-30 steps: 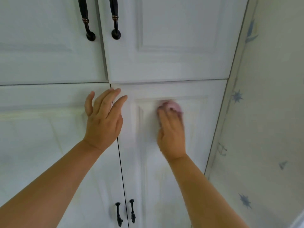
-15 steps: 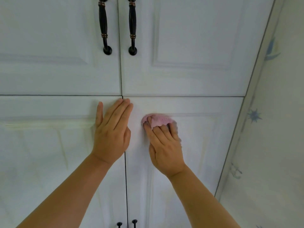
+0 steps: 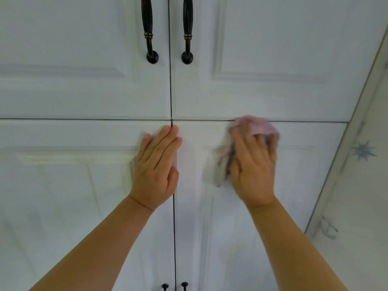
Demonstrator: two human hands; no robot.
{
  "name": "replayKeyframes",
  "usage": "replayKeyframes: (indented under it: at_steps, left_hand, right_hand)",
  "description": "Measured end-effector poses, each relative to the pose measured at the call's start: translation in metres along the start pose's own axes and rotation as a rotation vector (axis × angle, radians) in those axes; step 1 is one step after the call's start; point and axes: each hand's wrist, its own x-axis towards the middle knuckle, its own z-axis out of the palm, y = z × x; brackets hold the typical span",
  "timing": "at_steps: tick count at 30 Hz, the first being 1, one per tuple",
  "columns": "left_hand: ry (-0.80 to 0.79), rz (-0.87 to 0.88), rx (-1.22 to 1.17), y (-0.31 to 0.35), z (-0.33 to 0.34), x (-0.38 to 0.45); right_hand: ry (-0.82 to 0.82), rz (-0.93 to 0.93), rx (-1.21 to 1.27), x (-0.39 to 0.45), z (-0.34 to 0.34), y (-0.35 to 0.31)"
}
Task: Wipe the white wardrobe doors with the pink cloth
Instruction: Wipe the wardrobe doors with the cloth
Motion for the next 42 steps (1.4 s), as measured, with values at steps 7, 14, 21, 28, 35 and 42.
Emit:
replayKeyframes:
  at_steps: [7,14,21,28,35,42]
  left_hand:
    - [-0.006,0.005,0.019,0.001,-0.001,-0.002]
    - [-0.017,0.016,0.046,0.003,-0.002,-0.002]
    - [-0.045,-0.026,0.053,0.012,-0.004,-0.003]
    - [-0.168,0.045,0.021,0.044,0.001,-0.019]
    - [-0.133,0.028,0.003,0.058,0.028,-0.006]
    - [-0.098,0.033,0.245,0.057,0.047,-0.010]
  right_hand:
    - [-0.044,0.016,0.024,-0.019,0.017,-0.042]
    - [-0.219,-0.138,0.068,-0.109,0.011,-0.049]
    - [-0.141,-0.040,0.044,-0.054,0.008,-0.054]
    - [-0.233,-0.171,0.048,-0.098,0.016,-0.047]
    - [-0.089,-0.111,0.053,-0.063,0.008,-0.036]
    - [0.009,0.059,0.004,-0.059,0.000,-0.018]
